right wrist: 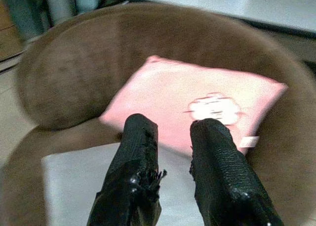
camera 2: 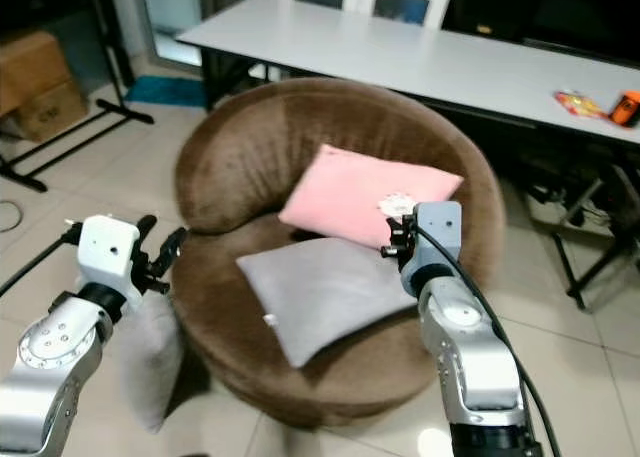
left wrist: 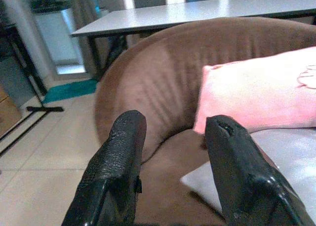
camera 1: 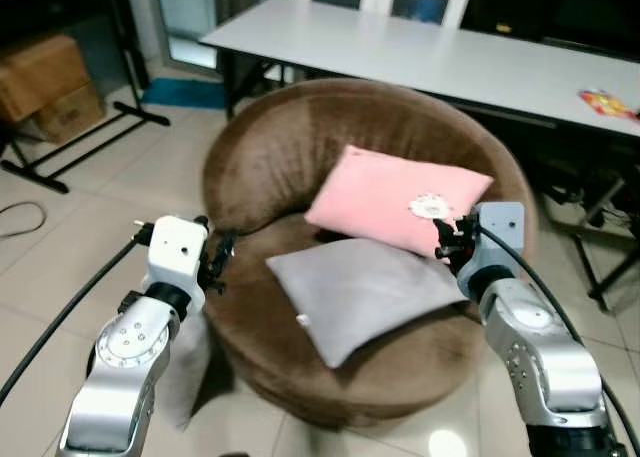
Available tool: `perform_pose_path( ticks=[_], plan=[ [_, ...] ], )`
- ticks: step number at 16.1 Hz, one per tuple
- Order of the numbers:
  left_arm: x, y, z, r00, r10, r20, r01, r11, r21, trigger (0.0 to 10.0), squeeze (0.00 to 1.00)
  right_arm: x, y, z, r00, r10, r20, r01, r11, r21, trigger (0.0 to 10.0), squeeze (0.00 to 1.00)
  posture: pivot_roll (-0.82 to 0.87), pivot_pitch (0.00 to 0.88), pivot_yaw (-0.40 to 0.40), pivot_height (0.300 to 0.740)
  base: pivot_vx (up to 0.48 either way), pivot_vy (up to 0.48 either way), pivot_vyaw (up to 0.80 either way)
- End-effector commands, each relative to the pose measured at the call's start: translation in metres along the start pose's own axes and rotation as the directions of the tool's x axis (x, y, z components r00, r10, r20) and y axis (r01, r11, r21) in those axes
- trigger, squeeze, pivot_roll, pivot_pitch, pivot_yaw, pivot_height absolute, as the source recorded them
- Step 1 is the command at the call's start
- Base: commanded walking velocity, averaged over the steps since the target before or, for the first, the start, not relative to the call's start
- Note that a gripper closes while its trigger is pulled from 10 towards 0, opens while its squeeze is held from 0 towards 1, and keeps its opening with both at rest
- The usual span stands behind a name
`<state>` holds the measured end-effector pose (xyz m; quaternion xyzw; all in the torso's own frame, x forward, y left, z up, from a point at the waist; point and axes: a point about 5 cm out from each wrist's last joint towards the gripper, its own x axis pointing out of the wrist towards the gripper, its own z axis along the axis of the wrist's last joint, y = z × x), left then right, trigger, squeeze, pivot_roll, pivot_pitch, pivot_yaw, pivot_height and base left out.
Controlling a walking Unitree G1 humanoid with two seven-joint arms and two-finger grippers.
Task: Move the pillow to the sofa from floor
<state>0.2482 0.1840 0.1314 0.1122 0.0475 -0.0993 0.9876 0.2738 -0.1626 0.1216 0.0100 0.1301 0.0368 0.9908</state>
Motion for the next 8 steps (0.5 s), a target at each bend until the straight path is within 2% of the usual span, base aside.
perform_pose_path(
  ticks=[1,4,8],
  plan=[
    [0.0008,0.0004,-0.0005,1.000,-0.006,-0.002,0.006,1.000,0.008,10.0,0.00,0.0010,0.0025,0.0071,1.000,0.011,0.020,-0.011,1.000,-0.003,10.0,0.00,0.01,0.000,-0.063,0.740,0.000,0.326,0.00],
    [0.0048,0.0004,0.0010,1.000,-0.016,0.003,0.016,1.000,0.005,10.0,0.00,-0.0037,0.0029,0.0052,1.000,-0.009,0.013,0.008,1.000,0.021,10.0,0.00,-0.01,0.000,-0.045,0.740,0.000,0.331,0.00],
    [0.0034,-0.0026,0.0022,1.000,-0.022,0.010,0.022,1.000,-0.007,10.0,0.00,-0.0047,0.0009,0.0046,1.000,-0.005,0.001,0.005,1.000,0.020,10.0,0.00,0.00,0.000,-0.059,0.740,0.000,0.349,0.00]
  ],
)
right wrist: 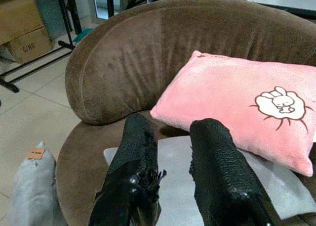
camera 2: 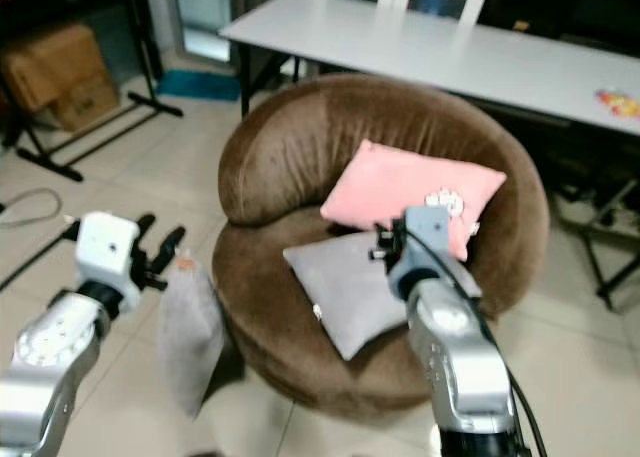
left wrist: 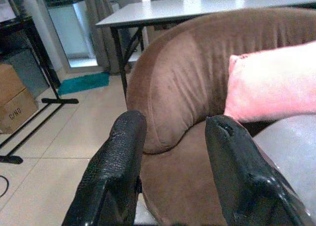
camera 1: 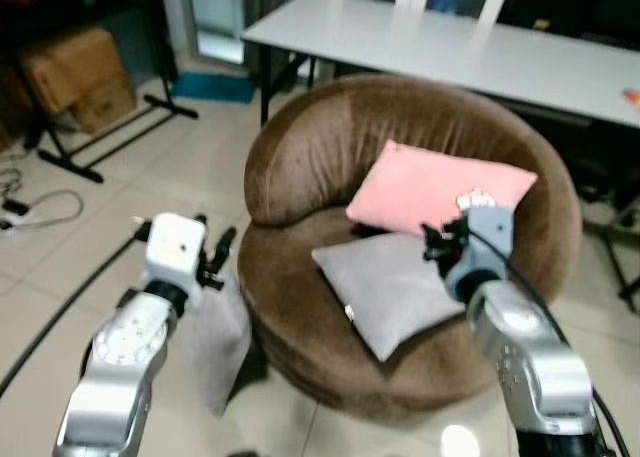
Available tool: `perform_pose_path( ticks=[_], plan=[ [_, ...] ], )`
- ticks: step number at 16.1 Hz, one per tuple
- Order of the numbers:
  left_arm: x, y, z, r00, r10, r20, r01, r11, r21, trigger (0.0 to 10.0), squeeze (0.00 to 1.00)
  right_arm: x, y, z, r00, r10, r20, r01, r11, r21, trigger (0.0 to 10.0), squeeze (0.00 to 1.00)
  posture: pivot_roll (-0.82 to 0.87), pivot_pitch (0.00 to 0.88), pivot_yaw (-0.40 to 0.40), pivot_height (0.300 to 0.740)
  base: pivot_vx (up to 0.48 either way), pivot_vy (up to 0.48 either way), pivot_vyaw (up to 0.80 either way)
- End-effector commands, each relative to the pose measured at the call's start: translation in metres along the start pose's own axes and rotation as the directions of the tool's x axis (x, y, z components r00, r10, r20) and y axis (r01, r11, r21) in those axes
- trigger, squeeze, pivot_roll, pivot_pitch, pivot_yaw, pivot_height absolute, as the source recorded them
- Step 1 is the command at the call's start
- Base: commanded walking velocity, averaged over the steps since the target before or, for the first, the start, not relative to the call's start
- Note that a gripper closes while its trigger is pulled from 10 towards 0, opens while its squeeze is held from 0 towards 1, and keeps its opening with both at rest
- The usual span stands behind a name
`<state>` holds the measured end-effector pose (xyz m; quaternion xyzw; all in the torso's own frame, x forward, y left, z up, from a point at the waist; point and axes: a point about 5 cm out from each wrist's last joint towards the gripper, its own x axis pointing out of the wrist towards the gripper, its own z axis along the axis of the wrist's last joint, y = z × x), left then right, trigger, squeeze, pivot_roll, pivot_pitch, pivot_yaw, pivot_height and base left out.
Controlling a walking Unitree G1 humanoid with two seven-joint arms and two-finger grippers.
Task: Move the pillow to the sofa from floor
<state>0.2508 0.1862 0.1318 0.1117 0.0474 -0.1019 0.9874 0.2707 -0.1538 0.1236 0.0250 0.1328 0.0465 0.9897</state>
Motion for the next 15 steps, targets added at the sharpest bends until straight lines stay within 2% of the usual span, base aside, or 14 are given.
perform_pose_path(
  ticks=[1,3,5,7,11,15],
  plan=[
    [0.000,-0.006,0.002,1.000,-0.017,0.008,0.018,1.000,-0.008,10.0,0.00,-0.002,-0.007,0.004,1.000,-0.017,0.005,0.017,1.000,-0.013,10.0,0.00,0.00,0.000,-0.059,0.740,0.000,0.368,0.00],
    [0.000,-0.007,0.001,1.000,-0.020,0.007,0.020,1.000,-0.009,10.0,0.00,-0.002,-0.007,0.005,1.000,-0.018,0.004,0.018,1.000,-0.006,10.0,0.00,0.00,0.000,-0.057,0.740,0.000,0.381,0.00],
    [0.001,-0.009,0.006,0.999,-0.031,0.026,0.032,0.999,-0.024,10.0,0.00,-0.002,-0.008,0.004,1.000,-0.026,0.001,0.026,0.999,0.030,10.0,0.00,0.00,0.000,-0.053,0.740,0.000,0.000,0.00],
    [0.002,-0.007,0.006,0.999,-0.027,0.029,0.028,0.999,-0.028,10.0,0.00,-0.005,0.000,0.003,1.000,0.013,-0.005,-0.013,1.000,-0.022,10.0,0.00,-0.02,0.000,-0.044,0.740,0.000,0.000,0.00],
    [0.003,-0.012,0.009,0.998,-0.044,0.052,0.046,0.999,-0.029,10.0,0.00,-0.008,0.002,0.001,0.999,0.049,-0.019,-0.050,0.998,-0.035,10.0,0.00,-0.02,0.000,-0.043,0.740,0.000,0.000,0.70],
    [0.000,-0.010,0.008,0.998,-0.034,0.050,0.036,0.999,-0.034,10.0,0.00,-0.010,0.005,-0.001,0.997,0.078,-0.028,-0.079,0.996,-0.047,10.0,0.00,-0.01,0.000,-0.054,0.740,0.301,0.000,0.80]
  ],
)
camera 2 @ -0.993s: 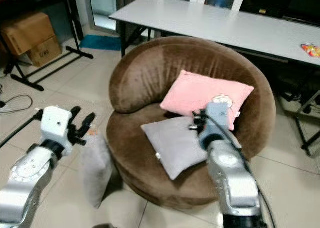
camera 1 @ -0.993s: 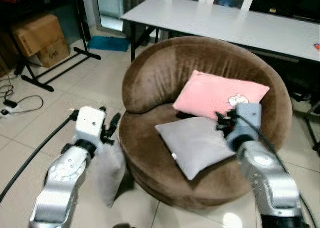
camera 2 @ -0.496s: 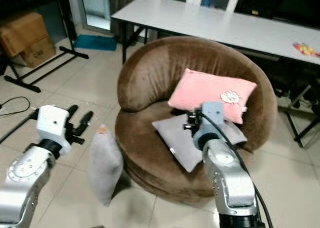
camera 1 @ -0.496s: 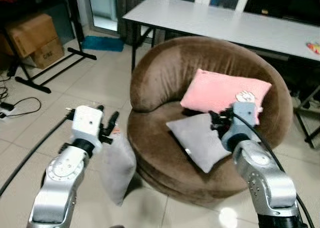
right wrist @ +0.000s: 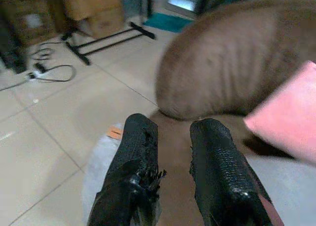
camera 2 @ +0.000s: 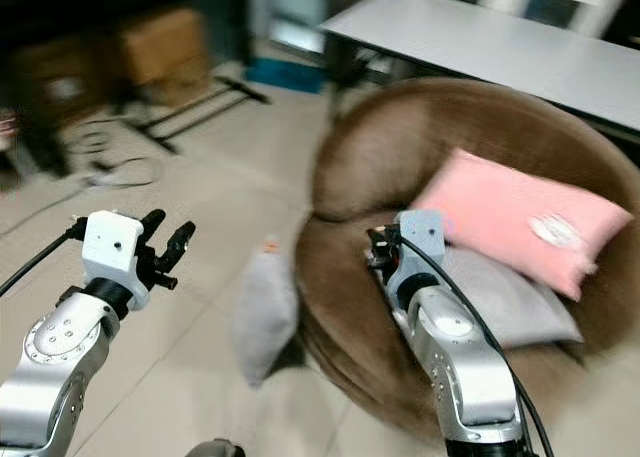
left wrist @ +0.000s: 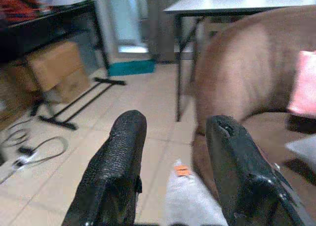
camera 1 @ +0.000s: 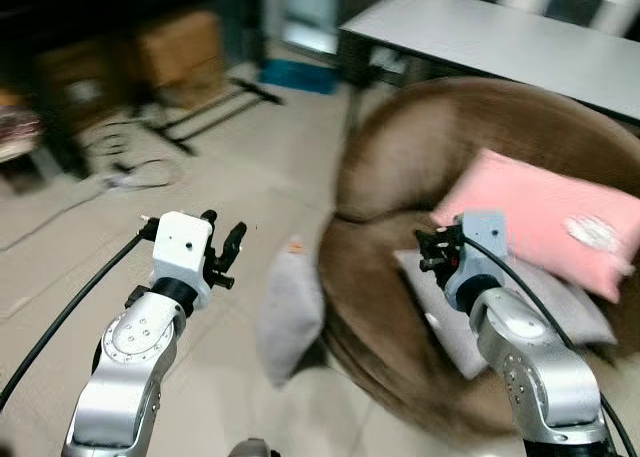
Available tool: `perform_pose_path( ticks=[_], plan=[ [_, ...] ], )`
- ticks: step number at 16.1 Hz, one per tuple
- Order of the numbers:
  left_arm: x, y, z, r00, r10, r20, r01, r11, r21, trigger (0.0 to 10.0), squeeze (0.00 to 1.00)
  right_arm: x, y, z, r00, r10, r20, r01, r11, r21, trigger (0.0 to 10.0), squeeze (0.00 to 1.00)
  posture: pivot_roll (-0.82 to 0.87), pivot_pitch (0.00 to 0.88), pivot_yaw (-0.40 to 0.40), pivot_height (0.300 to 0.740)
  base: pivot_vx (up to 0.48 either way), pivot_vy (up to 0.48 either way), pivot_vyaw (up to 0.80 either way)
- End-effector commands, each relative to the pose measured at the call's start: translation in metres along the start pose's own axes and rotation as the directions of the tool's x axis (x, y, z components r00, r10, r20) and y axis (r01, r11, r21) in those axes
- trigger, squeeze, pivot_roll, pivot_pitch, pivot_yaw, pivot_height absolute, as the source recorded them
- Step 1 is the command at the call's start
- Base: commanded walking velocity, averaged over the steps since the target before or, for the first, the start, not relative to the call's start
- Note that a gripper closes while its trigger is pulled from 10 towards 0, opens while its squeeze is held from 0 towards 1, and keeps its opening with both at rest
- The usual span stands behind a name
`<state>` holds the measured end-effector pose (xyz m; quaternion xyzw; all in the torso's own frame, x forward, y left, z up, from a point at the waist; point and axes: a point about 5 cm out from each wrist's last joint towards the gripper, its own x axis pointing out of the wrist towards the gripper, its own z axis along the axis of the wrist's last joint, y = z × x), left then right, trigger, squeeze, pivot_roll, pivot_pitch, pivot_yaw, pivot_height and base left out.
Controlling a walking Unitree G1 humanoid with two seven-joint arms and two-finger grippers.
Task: Move the pillow to the sofa from floor
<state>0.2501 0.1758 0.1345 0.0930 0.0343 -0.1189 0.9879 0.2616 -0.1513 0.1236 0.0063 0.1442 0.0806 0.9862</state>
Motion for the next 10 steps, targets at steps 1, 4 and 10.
perform_pose_path(
  ticks=[1,4,10],
  plan=[
    [-0.0015,0.0000,0.0029,1.000,-0.001,0.016,0.002,1.000,-0.002,10.0,0.00,-0.0011,0.0018,0.0014,1.000,0.020,-0.001,-0.020,1.000,-0.005,10.0,0.00,-0.01,0.000,-0.054,0.740,0.352,0.000,0.80],
    [-0.0032,0.0011,0.0017,1.000,0.003,0.011,-0.003,1.000,-0.002,10.0,0.00,-0.0018,0.0042,0.0009,0.999,0.032,-0.006,-0.032,0.999,-0.013,10.0,0.00,-0.01,0.000,-0.047,0.740,0.361,0.000,0.80],
    [-0.0016,0.0022,0.0024,1.000,-0.016,0.001,0.016,0.999,0.038,10.0,0.00,-0.0037,0.0009,-0.0034,1.000,0.011,-0.013,-0.011,1.000,-0.026,10.0,0.00,-0.01,0.000,-0.024,0.740,0.364,0.000,0.40]
  ],
)
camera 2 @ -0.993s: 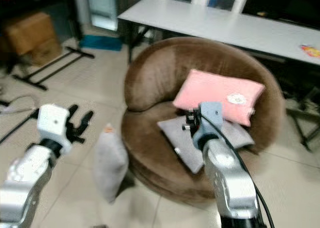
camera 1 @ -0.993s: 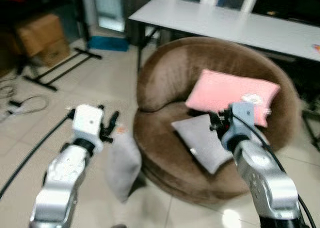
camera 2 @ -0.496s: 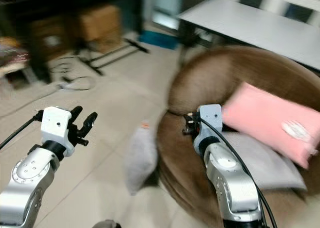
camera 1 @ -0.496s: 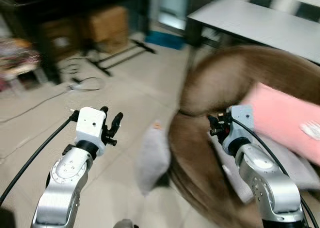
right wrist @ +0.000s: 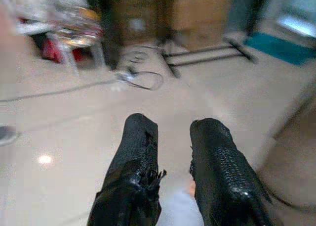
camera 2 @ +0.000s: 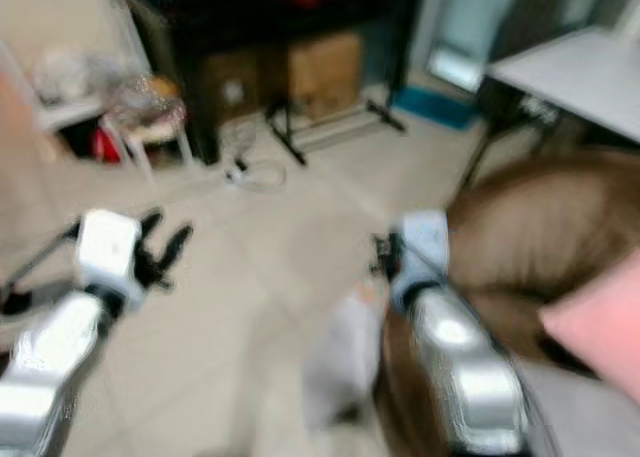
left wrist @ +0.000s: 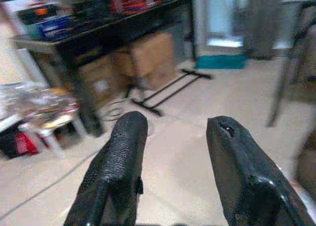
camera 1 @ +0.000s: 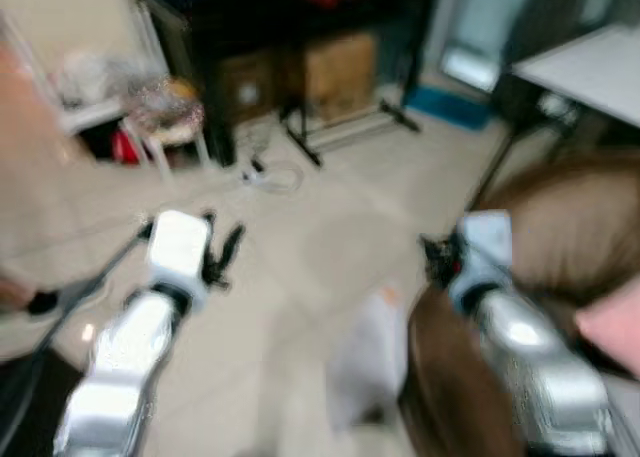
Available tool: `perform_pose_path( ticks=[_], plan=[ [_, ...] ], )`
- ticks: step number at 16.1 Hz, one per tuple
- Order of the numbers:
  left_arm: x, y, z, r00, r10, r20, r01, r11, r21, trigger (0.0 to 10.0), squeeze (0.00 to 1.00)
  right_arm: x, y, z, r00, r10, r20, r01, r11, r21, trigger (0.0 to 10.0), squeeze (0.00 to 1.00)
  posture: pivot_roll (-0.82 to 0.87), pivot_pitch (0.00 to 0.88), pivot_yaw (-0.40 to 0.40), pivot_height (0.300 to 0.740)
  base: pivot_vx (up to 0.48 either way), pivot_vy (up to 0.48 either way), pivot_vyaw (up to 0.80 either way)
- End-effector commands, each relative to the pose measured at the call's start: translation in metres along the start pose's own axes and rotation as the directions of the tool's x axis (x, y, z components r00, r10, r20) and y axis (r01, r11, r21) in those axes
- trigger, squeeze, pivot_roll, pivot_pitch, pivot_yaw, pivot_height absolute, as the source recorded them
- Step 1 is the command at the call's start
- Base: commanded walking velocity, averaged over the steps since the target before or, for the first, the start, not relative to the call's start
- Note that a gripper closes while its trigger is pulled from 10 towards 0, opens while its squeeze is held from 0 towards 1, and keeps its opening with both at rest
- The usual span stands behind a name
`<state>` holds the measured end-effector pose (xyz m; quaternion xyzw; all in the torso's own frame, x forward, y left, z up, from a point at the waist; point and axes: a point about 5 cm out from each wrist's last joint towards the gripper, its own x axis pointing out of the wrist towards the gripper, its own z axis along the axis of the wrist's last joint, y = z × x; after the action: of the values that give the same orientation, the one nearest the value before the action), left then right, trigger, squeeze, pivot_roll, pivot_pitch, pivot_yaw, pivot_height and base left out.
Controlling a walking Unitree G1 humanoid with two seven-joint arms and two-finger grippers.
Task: Move the pillow to the sofa from floor
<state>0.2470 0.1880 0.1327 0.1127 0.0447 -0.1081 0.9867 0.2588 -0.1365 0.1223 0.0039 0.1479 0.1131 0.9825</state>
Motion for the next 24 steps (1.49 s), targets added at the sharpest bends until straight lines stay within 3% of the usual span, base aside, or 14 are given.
perform_pose_path(
  ticks=[1,4,6,8,12,14,20,23,24],
  plan=[
    [0.003,-0.009,0.007,0.999,-0.037,0.030,0.037,0.999,0.002,10.0,0.00,-0.005,-0.014,-0.002,0.999,-0.053,-0.005,0.053,0.998,-0.016,10.0,0.00,-0.01,0.000,-0.027,0.740,0.356,0.000,0.00],
    [0.001,-0.009,0.007,0.999,-0.038,0.028,0.038,0.999,0.005,10.0,0.00,-0.006,-0.015,-0.004,0.998,-0.056,-0.011,0.055,0.998,-0.022,10.0,0.00,0.00,0.000,-0.037,0.740,0.354,0.000,0.00],
    [0.001,-0.008,0.007,0.999,-0.038,0.028,0.038,0.999,0.008,10.0,0.00,-0.005,-0.021,-0.003,0.993,-0.120,0.018,0.121,0.992,-0.024,10.0,0.00,0.00,0.000,-0.039,0.740,0.352,0.000,0.00],
    [0.001,-0.008,0.007,0.998,-0.039,0.049,0.039,0.999,-0.011,10.0,0.00,-0.007,-0.030,-0.009,0.977,-0.211,0.022,0.208,0.975,0.078,10.0,0.00,0.00,0.000,-0.035,0.735,0.124,0.000,0.00],
    [-0.001,-0.011,0.002,0.998,-0.055,0.027,0.055,0.998,0.027,10.0,0.00,-0.014,-0.030,-0.016,0.980,-0.199,0.029,0.196,0.978,0.072,10.0,0.00,-0.01,0.000,-0.030,0.700,0.000,0.000,0.00],
    [0.001,-0.012,0.002,0.998,-0.057,0.035,0.056,0.998,0.031,10.0,0.00,-0.013,-0.028,-0.015,0.980,-0.197,0.040,0.191,0.974,0.119,10.0,0.00,-0.01,0.000,-0.025,0.675,0.000,0.000,0.00],
    [0.002,-0.013,0.001,0.997,-0.066,0.032,0.065,0.997,0.052,10.0,0.00,-0.011,-0.026,-0.015,0.982,-0.186,0.044,0.180,0.978,0.109,10.0,0.00,0.00,0.000,-0.027,0.621,0.000,0.000,0.00],
    [0.002,-0.013,0.001,0.997,-0.063,0.033,0.062,0.997,0.054,10.0,0.00,-0.010,-0.027,-0.008,0.976,-0.193,0.098,0.189,0.981,0.045,10.0,0.00,0.00,0.000,-0.031,0.586,0.000,0.000,0.00],
    [0.002,-0.013,0.001,0.998,-0.062,0.033,0.060,0.997,0.054,10.0,0.00,-0.011,-0.031,-0.002,0.958,-0.240,0.156,0.243,0.970,0.002,10.0,0.71,0.00,0.000,-0.031,0.576,0.000,0.000,0.00]
  ],
)
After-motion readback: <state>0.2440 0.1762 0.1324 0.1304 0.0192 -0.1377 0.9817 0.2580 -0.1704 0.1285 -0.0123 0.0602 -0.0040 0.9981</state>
